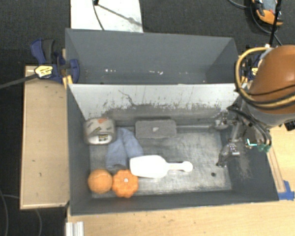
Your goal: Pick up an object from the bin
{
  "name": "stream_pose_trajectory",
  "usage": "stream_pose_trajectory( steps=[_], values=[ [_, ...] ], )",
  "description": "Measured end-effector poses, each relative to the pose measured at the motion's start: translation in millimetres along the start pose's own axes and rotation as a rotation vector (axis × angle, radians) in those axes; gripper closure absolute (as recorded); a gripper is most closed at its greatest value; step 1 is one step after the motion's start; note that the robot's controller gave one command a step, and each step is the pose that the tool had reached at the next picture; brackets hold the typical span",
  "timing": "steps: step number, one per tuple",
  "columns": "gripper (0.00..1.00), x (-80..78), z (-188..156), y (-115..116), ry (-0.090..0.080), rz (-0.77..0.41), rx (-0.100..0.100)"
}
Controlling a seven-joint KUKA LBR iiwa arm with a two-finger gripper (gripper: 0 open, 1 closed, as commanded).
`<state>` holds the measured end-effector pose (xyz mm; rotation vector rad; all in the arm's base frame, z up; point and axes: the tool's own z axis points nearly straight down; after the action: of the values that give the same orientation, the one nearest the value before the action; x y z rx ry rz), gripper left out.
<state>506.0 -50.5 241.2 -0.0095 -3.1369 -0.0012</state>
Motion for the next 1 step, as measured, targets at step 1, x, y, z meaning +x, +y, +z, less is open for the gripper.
stream_pose_trajectory(
  steps=[1],
  values=[
    [0.00,-1.6,-3.9,0.1,-0.008,-0.002,0.001]
  ],
)
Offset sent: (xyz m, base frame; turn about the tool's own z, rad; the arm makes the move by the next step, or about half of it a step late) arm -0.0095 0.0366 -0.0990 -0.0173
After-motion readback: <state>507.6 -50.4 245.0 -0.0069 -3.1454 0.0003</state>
